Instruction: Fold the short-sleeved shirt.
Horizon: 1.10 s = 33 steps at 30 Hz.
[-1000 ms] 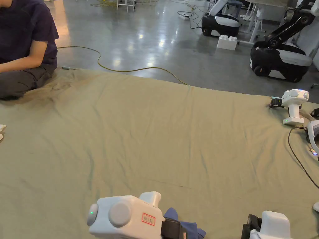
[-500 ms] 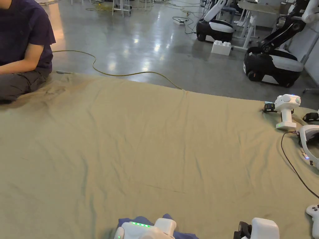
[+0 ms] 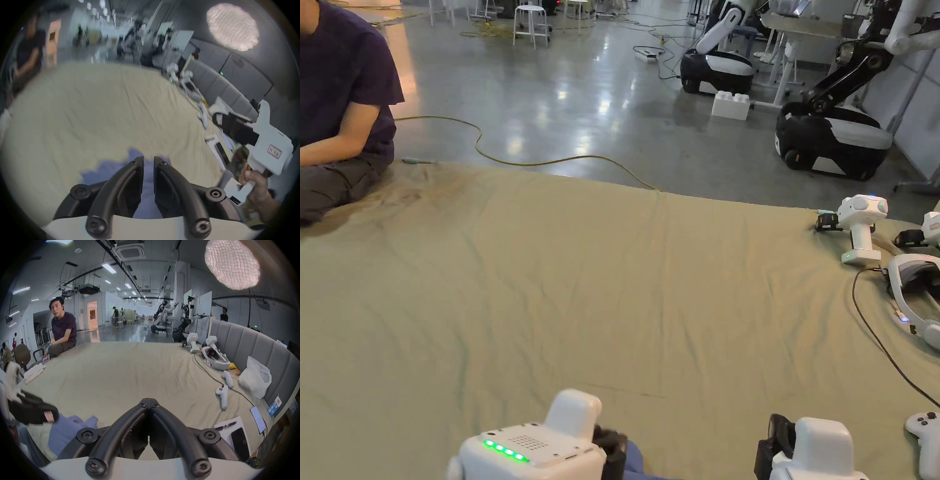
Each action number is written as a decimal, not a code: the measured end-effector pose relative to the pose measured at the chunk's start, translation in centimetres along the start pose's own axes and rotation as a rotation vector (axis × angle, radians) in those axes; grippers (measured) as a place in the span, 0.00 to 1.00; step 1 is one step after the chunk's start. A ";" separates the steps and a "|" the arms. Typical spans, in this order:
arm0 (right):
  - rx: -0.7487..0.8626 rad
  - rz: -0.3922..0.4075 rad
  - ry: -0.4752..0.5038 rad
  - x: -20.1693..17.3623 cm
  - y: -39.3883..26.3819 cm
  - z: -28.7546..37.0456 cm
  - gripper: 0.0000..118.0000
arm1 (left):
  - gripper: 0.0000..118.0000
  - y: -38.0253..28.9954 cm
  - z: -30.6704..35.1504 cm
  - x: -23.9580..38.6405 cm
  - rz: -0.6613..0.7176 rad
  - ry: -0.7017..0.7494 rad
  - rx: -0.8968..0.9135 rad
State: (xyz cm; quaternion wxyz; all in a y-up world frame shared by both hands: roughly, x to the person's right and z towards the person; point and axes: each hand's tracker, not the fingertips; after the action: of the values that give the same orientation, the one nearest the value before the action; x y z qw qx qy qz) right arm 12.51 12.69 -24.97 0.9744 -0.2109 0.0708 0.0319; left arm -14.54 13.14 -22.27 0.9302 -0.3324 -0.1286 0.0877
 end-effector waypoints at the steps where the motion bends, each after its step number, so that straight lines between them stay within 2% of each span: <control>1: 0.027 -0.002 0.001 -0.3 0.5 0.1 0.00 | 0.13 0.5 1.0 -0.1 -0.026 0.042 0.085; 6: 0.144 0.013 0.001 -2.1 2.6 0.8 0.00 | 0.13 2.3 4.7 -0.4 -0.103 0.247 0.372; 10: 0.248 0.035 -0.018 -3.1 3.7 2.0 0.00 | 0.13 2.6 6.4 -1.1 -0.078 0.366 0.565; 14: 0.294 0.037 -0.029 -3.4 4.5 2.2 0.00 | 0.13 2.9 6.3 -2.2 -0.065 0.468 0.593; 21: 0.312 0.000 -0.065 -2.6 4.7 2.6 0.00 | 0.13 2.6 7.1 -4.5 -0.012 0.492 0.608; 26: 0.188 -0.007 -0.019 -3.1 2.0 3.0 0.00 | 0.13 1.7 8.0 -6.3 0.005 0.493 0.566; 29: 0.091 0.039 0.032 -5.2 -0.9 3.0 0.00 | 0.13 0.8 8.5 -7.3 0.014 0.499 0.526; 32: -0.034 0.066 0.159 -8.1 -4.3 2.6 0.00 | 0.13 -0.4 8.9 -8.1 0.031 0.501 0.497; 33: -0.076 0.046 0.202 -8.8 -5.4 2.2 0.00 | 0.13 -0.8 9.0 -8.3 0.037 0.499 0.489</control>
State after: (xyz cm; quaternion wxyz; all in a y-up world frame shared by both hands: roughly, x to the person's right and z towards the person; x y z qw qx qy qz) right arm 4.57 8.48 -19.43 0.9526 -0.2480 0.1723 0.0357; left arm -25.05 15.78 -16.53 0.9834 -0.1131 0.1334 0.0486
